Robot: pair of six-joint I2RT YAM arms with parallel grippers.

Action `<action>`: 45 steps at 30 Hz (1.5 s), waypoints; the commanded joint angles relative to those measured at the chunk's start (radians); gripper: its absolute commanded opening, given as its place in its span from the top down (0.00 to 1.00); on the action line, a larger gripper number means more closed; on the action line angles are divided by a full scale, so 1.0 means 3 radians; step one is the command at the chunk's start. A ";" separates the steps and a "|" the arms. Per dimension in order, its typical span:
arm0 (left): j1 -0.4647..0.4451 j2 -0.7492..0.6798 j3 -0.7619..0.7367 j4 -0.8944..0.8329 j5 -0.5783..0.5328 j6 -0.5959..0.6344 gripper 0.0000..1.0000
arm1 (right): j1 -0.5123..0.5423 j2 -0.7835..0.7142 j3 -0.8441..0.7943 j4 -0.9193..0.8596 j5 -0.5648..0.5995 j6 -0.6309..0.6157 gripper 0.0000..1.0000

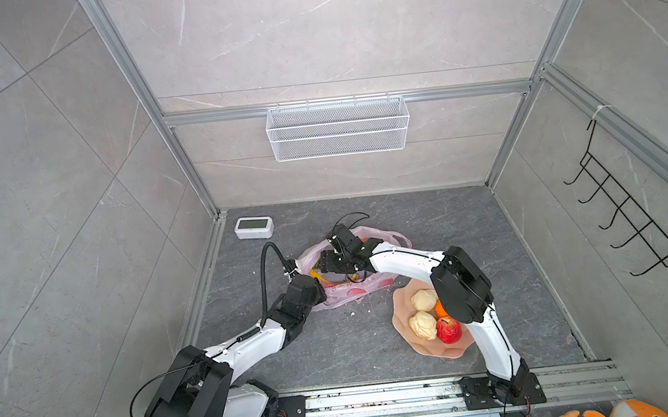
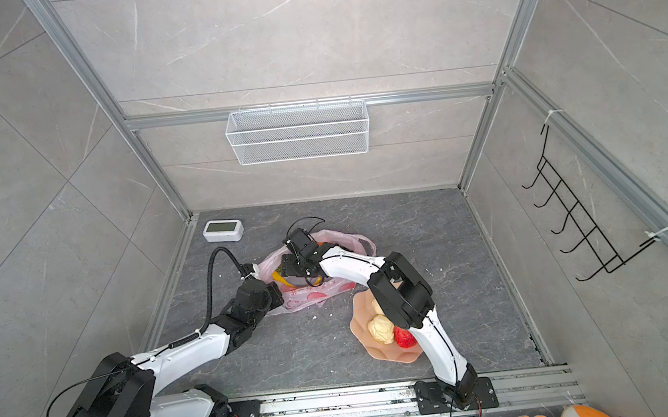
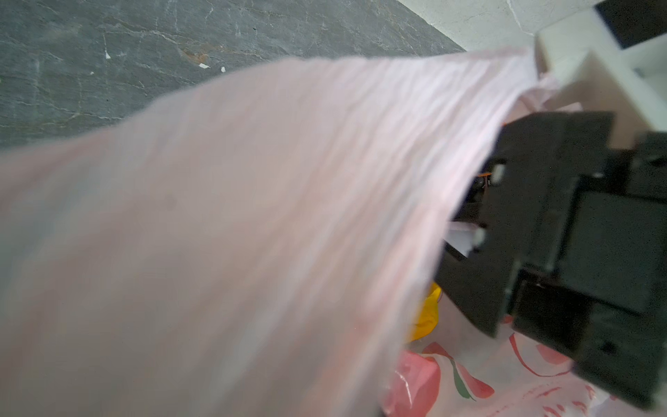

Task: Take the fake fruits out of the plastic bag
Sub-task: 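Move the right gripper back into the bag toward the green fruit, then grasp the green fruit with the right gripper and lift it toward the bowl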

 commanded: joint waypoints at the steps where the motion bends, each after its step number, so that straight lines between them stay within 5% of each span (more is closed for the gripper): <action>1: 0.0013 -0.0104 0.0005 0.0073 0.0030 0.0028 0.94 | 0.0014 0.0106 0.0158 0.0150 0.0020 -0.0126 0.24; 11: 0.0007 -0.0119 -0.0020 0.0234 0.0183 0.0107 0.94 | 0.0034 0.0272 0.0325 0.0362 0.0176 -0.0184 0.17; 27: -0.0028 -0.0209 -0.0105 0.0425 0.0271 0.0146 0.94 | 0.0071 0.0861 0.1210 -0.0350 0.0672 -0.0215 0.14; 45: -0.0028 -0.0157 -0.0048 0.0301 0.0186 0.0155 0.92 | 0.0050 0.0306 0.0715 -0.0676 0.0878 -0.0082 0.22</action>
